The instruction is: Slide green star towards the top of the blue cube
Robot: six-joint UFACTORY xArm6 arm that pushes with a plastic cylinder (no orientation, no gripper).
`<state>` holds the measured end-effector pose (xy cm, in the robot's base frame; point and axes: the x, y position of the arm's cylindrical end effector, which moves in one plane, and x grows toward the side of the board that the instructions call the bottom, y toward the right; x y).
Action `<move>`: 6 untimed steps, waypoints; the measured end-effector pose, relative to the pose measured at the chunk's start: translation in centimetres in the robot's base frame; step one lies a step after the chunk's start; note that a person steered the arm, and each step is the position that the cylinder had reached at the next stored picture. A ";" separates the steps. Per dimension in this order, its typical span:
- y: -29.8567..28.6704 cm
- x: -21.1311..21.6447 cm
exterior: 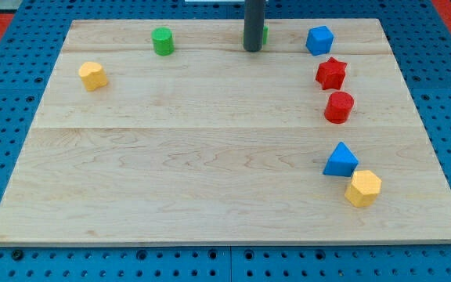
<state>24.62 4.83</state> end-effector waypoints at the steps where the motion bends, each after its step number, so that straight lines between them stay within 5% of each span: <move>1: -0.2 -1.3; 2: -3.8 1.6; 3: -5.5 -0.6; 5: -4.7 -4.5; 6: 0.6 -4.8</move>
